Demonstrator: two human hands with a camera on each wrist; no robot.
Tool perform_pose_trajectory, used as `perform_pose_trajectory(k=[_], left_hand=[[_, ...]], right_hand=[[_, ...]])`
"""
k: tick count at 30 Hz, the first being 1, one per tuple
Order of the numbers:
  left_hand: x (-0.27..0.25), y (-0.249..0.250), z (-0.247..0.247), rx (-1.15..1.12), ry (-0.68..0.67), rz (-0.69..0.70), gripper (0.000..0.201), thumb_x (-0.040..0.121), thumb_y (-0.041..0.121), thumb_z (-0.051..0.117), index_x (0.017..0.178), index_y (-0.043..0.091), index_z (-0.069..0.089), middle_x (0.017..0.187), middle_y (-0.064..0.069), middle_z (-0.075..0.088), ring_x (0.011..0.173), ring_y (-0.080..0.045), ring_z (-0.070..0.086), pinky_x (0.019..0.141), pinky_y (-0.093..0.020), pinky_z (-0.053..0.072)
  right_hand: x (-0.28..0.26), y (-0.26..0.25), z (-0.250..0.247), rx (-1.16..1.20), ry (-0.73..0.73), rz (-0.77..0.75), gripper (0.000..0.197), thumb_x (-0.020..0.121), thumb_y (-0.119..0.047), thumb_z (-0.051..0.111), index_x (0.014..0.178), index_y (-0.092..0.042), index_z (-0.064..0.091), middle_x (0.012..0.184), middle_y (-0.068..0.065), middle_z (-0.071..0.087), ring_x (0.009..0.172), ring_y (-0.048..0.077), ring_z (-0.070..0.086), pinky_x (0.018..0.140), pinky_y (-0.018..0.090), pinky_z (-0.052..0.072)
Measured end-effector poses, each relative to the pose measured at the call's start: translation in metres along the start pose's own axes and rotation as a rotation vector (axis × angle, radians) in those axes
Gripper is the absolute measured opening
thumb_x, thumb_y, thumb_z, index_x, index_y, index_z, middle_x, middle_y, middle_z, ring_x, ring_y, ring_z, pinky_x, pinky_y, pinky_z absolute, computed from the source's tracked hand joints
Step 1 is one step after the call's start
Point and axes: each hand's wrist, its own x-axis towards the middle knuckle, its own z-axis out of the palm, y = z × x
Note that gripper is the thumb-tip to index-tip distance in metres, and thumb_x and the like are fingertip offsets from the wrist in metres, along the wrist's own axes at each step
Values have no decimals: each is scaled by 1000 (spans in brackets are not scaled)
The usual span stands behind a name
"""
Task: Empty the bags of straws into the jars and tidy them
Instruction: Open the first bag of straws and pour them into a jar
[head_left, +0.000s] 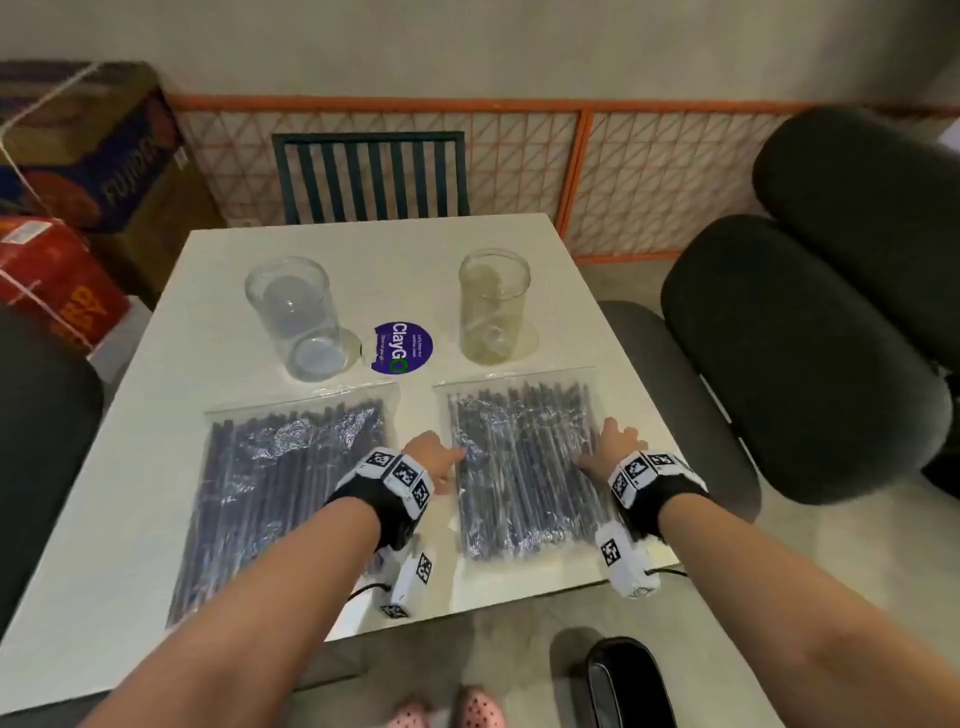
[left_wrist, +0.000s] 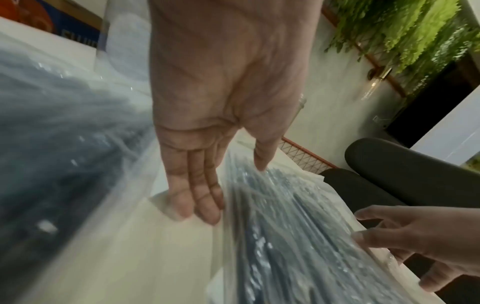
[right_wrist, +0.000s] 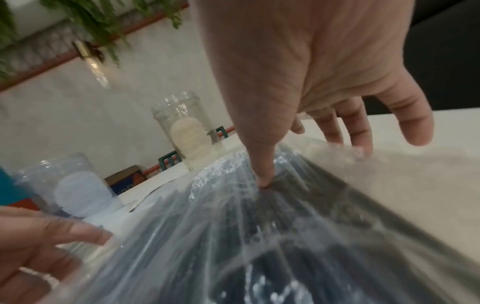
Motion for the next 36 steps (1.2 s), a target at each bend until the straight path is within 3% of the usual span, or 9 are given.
perform_pose_trajectory(k=[5, 11, 14, 18, 22, 26, 29, 32, 36], left_hand=[[8, 9, 24, 38, 1, 9, 57, 84, 28, 66, 124, -7, 46, 121, -24, 59, 108, -37, 60, 86, -39, 52], [-1, 23, 3, -162, 61, 118, 67, 87, 10, 63, 144, 5, 28, 142, -13, 44, 118, -34, 54, 98, -42, 47], [-17, 38, -19, -311, 190, 301, 60, 88, 4, 58, 142, 7, 31, 136, 6, 39, 113, -16, 50, 98, -26, 39], [-31, 51, -40, -341, 288, 347, 59, 88, 4, 58, 141, 10, 32, 140, -8, 45, 126, -23, 47, 102, -30, 36], [-52, 68, -47, -347, 603, 244, 77, 84, 15, 62, 145, 13, 15, 149, -17, 14, 135, -36, 21, 108, -45, 26], [-86, 95, -46, -229, 925, 630, 41, 84, 11, 56, 123, 13, 43, 132, -10, 31, 119, -23, 30, 94, -27, 25], [-107, 121, -42, -203, 590, 817, 8, 93, 17, 50, 89, 12, 55, 94, 0, 49, 86, -14, 51, 73, -15, 38], [-113, 144, -35, -349, 155, 614, 35, 96, 36, 43, 74, 15, 61, 66, 4, 58, 53, -9, 55, 45, -17, 41], [-111, 153, -33, -435, 113, 475, 39, 93, 40, 48, 66, 15, 62, 55, 3, 57, 44, -9, 47, 38, -13, 33]], right_hand=[[-2, -5, 1, 212, -129, 18, 54, 85, -19, 66, 126, 4, 41, 128, 23, 54, 117, 35, 54, 88, 34, 45], [-8, -6, -33, 525, -140, -146, 55, 85, -13, 66, 132, 2, 42, 139, 20, 48, 124, 33, 50, 102, 35, 39], [-24, -4, -66, 856, -170, -265, 29, 85, -2, 63, 107, -13, 49, 106, 4, 63, 89, 13, 59, 83, 32, 46], [-32, -7, -88, 1052, -161, -443, 53, 79, -6, 70, 128, -10, 50, 116, 3, 65, 95, 7, 65, 68, 20, 50], [-41, -17, -103, 1214, -86, -531, 52, 76, -8, 74, 124, -11, 56, 120, 8, 66, 109, 19, 64, 95, 36, 48], [-52, -22, -114, 1194, -51, -666, 44, 74, -9, 74, 117, -9, 62, 120, 11, 65, 113, 24, 62, 99, 37, 46], [-61, -26, -123, 1112, 1, -734, 20, 78, -5, 70, 97, -12, 68, 104, 9, 69, 100, 21, 64, 92, 35, 48], [-68, -32, -130, 986, 58, -827, 14, 80, -1, 67, 94, -4, 66, 93, 12, 67, 87, 19, 61, 82, 29, 48], [-76, -35, -132, 788, 80, -920, 19, 84, -2, 64, 103, 2, 63, 95, 11, 67, 86, 10, 59, 78, 15, 45]])
